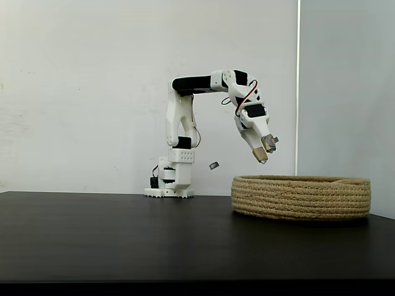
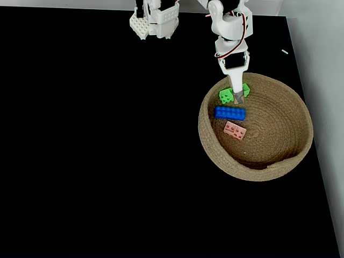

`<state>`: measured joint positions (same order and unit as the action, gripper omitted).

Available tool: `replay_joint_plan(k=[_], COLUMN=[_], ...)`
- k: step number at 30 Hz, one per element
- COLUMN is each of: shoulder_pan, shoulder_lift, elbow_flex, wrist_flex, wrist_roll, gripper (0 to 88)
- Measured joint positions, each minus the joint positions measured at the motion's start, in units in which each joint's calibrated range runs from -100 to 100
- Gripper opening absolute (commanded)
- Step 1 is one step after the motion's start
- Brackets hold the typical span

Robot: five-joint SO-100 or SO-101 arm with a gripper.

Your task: Place the lego blocks in the tray

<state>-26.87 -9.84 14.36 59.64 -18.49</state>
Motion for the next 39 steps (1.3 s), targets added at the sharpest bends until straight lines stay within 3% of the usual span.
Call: replay_joint_plan(k=[7, 13, 18, 26, 33, 39], shoulder_pan=[2.77, 9.61, 17.10, 27.04, 27.36, 28.66], shoulder_lift=[-0.08, -7.97, -21.37, -45.46, -63.61, -72.52], elbow_flex=[1.06, 13.96, 28.46, 47.55, 64.96, 76.09], wrist_flex=[3.00, -0.24, -8.04, -11.53, -11.61, -11.37], wrist_roll=[-0.93, 5.18, 10.79, 20.37, 23.15, 24.18], gripper=[15.7, 15.7, 13.3, 9.5, 7.9, 0.1])
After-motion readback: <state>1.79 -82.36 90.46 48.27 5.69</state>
